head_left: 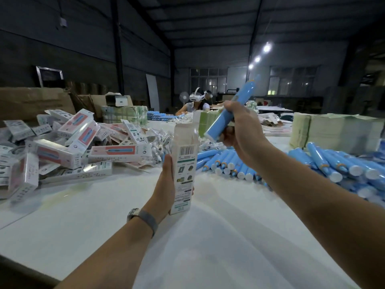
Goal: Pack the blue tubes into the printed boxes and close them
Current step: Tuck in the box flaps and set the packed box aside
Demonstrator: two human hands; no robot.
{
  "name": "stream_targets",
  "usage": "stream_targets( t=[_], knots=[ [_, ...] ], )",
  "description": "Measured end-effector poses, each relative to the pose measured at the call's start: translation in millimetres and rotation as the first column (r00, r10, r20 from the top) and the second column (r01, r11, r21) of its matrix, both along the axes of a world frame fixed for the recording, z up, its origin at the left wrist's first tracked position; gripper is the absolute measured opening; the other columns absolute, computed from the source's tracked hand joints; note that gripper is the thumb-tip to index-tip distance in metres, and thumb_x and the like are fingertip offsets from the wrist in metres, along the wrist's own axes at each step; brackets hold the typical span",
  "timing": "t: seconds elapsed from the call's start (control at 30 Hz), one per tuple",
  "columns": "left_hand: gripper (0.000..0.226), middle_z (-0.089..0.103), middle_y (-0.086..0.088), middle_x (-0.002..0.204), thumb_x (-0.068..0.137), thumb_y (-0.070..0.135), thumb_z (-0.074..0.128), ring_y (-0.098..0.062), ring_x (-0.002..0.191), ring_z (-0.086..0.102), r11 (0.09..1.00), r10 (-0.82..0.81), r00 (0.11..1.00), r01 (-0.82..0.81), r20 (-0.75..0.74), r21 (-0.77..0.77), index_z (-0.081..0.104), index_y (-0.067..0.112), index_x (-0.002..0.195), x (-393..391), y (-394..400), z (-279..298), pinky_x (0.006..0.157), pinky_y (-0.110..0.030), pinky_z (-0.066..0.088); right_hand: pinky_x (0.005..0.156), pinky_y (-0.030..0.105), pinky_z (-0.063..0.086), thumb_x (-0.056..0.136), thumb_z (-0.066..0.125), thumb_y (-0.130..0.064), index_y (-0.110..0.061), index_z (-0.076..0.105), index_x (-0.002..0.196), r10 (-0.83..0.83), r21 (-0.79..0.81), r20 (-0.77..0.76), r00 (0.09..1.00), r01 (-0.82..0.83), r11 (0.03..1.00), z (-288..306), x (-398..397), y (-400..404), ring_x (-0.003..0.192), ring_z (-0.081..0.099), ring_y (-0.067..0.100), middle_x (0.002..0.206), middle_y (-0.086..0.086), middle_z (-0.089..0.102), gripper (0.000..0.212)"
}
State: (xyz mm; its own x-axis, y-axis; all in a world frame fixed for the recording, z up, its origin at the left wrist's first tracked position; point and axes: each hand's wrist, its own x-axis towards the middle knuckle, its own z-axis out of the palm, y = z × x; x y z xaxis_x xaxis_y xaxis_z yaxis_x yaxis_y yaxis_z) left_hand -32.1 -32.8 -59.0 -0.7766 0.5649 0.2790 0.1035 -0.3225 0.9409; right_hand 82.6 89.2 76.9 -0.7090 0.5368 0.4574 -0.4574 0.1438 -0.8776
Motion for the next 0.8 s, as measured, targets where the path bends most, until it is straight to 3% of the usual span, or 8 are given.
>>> stream_targets(
  t=[0.07, 0.13, 0.27, 0.33, 0.4, 0.53, 0.7, 0.8],
  knots=[
    [0.084, 0.07, -0.007, 0.066, 0.074, 0.08, 0.024, -0.02, 0.053, 0.066, 1.0, 0.026, 1.0, -0.026, -0.006, -0.013, 0.069, 0.017, 0.106, 2, 1, 1, 0.049, -0.027, 0.053, 0.043, 0.024, 0.043, 0.098, 0.056, -0.022, -0.01, 0.057, 0.093, 0.093, 0.149, 0.004, 0.996, -0.093, 0.985, 3, 4, -10, 0.05, 0.055, 0.013, 0.072, 0.007, 0.061, 0.013],
    [0.088, 0.071, -0.007, 0.068, 0.072, 0.082, 0.023, -0.02, 0.055, 0.067, 0.999, 0.044, 0.999, -0.044, -0.013, -0.028, 0.068, 0.017, 0.109, 5, 1, 1, 0.05, -0.027, 0.054, 0.049, 0.023, 0.047, 0.095, 0.063, -0.017, -0.013, 0.054, 0.099, 0.069, 0.33, 0.033, 0.997, -0.077, 0.941, 3, 1, -18, 0.059, 0.062, 0.011, 0.085, 0.007, 0.066, 0.011],
    [0.085, 0.072, -0.007, 0.069, 0.07, 0.085, 0.023, -0.021, 0.057, 0.068, 0.997, 0.063, 0.997, -0.064, -0.045, -0.036, 0.068, 0.023, 0.109, 9, -1, 2, 0.052, -0.027, 0.054, 0.079, 0.042, 0.059, 0.084, 0.077, -0.017, -0.021, 0.04, 0.127, -0.127, 0.55, -0.018, 0.992, 0.116, 0.827, 5, -10, -26, 0.093, 0.066, 0.019, 0.108, 0.004, 0.064, 0.057],
    [0.084, 0.071, -0.006, 0.068, 0.07, 0.085, 0.023, -0.02, 0.056, 0.067, 0.997, 0.071, 0.996, -0.073, -0.051, -0.036, 0.069, 0.025, 0.105, 10, -2, 3, 0.051, -0.026, 0.054, 0.083, 0.045, 0.059, 0.082, 0.079, -0.016, -0.026, 0.025, 0.142, -0.133, 0.572, -0.072, 0.988, 0.151, 0.806, 3, -11, -28, 0.098, 0.065, 0.021, 0.119, 0.006, 0.06, 0.082],
    [0.084, 0.071, -0.007, 0.067, 0.068, 0.085, 0.023, -0.02, 0.056, 0.067, 0.996, 0.074, 0.996, -0.076, -0.049, -0.041, 0.069, 0.023, 0.102, 10, -1, 4, 0.05, -0.027, 0.053, 0.077, 0.045, 0.06, 0.083, 0.078, -0.014, -0.035, 0.013, 0.149, -0.108, 0.578, -0.155, 0.982, 0.179, 0.797, 1, -11, -29, 0.094, 0.066, 0.022, 0.119, 0.008, 0.058, 0.095],
    [0.083, 0.073, -0.004, 0.07, 0.07, 0.083, 0.02, -0.019, 0.058, 0.069, 0.995, 0.073, 0.995, -0.077, -0.074, -0.056, 0.067, 0.026, 0.106, 8, -1, 4, 0.052, -0.026, 0.053, 0.063, 0.05, 0.059, 0.088, 0.071, -0.015, -0.05, 0.015, 0.144, -0.126, 0.629, -0.154, 0.98, 0.196, 0.753, 0, -13, -29, 0.075, 0.068, 0.029, 0.103, 0.006, 0.061, 0.086],
    [0.082, 0.074, -0.002, 0.07, 0.069, 0.084, 0.019, -0.017, 0.058, 0.07, 0.995, 0.085, 0.993, -0.089, -0.076, -0.054, 0.067, 0.028, 0.105, 8, 0, 2, 0.05, -0.024, 0.053, 0.059, 0.047, 0.059, 0.086, 0.074, -0.02, -0.034, 0.029, 0.139, -0.181, 0.64, -0.192, 0.965, 0.263, 0.722, -6, -16, -32, 0.068, 0.068, 0.026, 0.097, 0.006, 0.066, 0.071],
    [0.091, 0.074, 0.003, 0.076, 0.069, 0.085, 0.021, -0.014, 0.064, 0.071, 0.996, 0.07, 0.996, -0.073, -0.063, -0.053, 0.066, 0.024, 0.12, 6, 1, 1, 0.052, -0.024, 0.054, 0.059, 0.043, 0.059, 0.086, 0.076, -0.023, -0.028, 0.031, 0.139, -0.201, 0.635, -0.266, 0.943, 0.328, 0.7, -12, -16, -33, 0.067, 0.067, 0.02, 0.087, 0.004, 0.067, 0.07]
  ],
)
